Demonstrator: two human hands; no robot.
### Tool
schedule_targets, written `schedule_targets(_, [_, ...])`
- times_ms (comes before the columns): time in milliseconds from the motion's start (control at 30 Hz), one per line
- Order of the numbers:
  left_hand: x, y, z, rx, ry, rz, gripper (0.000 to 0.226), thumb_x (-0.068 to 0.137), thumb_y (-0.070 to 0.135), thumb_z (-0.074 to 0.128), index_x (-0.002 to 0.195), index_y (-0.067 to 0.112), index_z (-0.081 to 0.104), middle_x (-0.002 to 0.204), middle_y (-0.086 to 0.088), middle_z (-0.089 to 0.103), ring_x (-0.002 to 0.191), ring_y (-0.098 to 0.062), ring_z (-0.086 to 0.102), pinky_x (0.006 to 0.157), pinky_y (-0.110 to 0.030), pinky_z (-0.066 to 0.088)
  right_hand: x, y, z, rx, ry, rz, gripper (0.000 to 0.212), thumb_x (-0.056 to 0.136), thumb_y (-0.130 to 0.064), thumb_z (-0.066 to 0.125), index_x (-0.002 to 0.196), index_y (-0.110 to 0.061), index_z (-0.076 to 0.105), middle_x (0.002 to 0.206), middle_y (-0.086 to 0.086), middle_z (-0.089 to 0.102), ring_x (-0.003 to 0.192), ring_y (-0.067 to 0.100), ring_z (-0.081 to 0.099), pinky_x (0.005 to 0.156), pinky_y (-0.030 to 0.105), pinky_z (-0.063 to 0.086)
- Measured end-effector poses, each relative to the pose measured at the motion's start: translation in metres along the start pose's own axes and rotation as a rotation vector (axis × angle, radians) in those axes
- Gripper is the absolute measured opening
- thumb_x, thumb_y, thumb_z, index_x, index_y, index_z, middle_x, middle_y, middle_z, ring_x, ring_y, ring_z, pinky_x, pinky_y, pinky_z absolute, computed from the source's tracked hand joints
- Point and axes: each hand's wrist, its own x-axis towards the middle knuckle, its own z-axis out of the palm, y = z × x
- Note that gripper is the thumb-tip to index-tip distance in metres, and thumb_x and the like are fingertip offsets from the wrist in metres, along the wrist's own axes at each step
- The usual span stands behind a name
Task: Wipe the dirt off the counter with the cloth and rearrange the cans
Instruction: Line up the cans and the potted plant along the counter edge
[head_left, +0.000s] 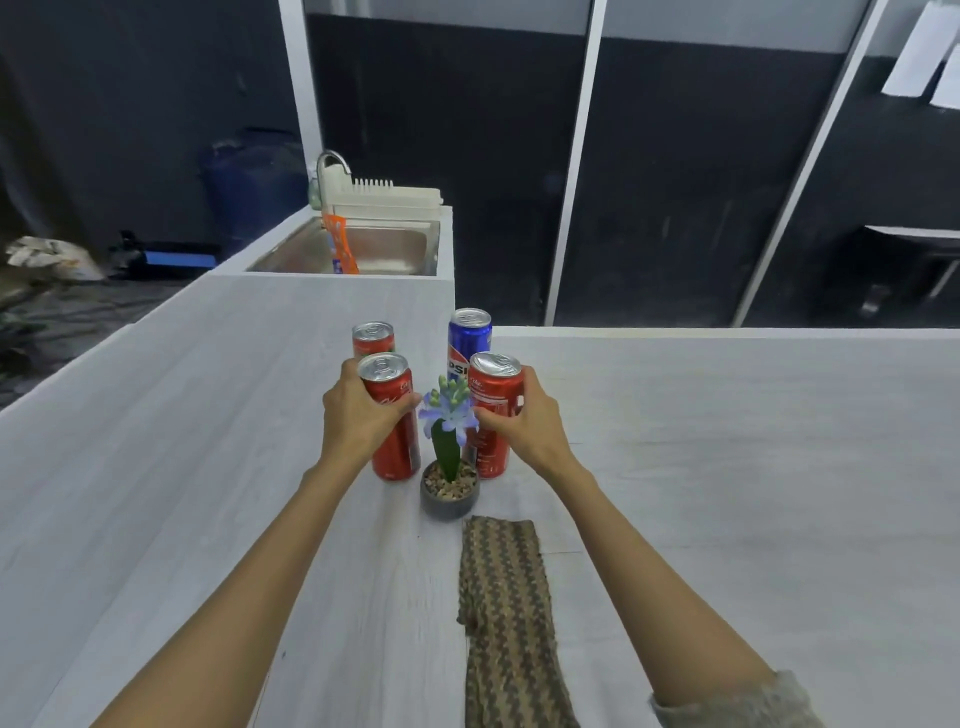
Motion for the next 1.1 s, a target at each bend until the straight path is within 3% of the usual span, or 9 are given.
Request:
schedule_targets(267, [0.01,0.071,-0.005,-0.016,0.03,0.202,0.07,0.07,0.026,0.078,0.128,0.012,0.042,0.13,-0.013,0.054,0.117,-0.029,0.051,0.088,-0.03,0.04,0.007,-0.016,-0.061,-0.034,0.188,0.025,0.064,0.078,-0.026,0.072,0.13,-0.015,0.038,0.134,0.008,0.053,0.119,0.027,0.055,0.098,0.044,0.045])
schedule_targets(533, [-0.006,0.172,0.079,-0.087,-0.202,0.358,0.065,0.073,0.023,0.075,0.128,0.013,0.041,0.13,-0.01,0.052,0.116,-0.027,0.051,0.094,-0.037,0.044,0.026,-0.007,-0.185,-0.104,0.348,0.019,0.062,0.077,-0.029,0.072,0.127,-0.015,0.04,0.13,0.007,0.055,0.114,0.026,0.057,0.096,0.044,0.046])
schedule_targets(733, [-0.01,0.215,0.193,-0.133,-0.335,0.259,0.063,0.076,0.021,0.073,0.129,0.013,0.04,0.131,-0.011,0.051,0.116,-0.028,0.052,0.096,-0.044,0.045,0.061,0.046,-0.275,-0.189,0.416,0.08,0.063,0.077,-0.031,0.072,0.128,-0.014,0.039,0.132,0.008,0.054,0.117,0.028,0.056,0.098,0.046,0.045])
schedule_targets(1100, [0.061,0.252,0.372,-0.071,-0.278,0.096,0.063,0.075,0.021,0.074,0.127,0.012,0.04,0.129,-0.012,0.053,0.115,-0.03,0.053,0.094,-0.043,0.046,0.188,0.147,-0.354,-0.156,0.357,0.149,0.062,0.077,-0.029,0.073,0.126,-0.014,0.039,0.132,0.008,0.054,0.117,0.028,0.056,0.098,0.046,0.044])
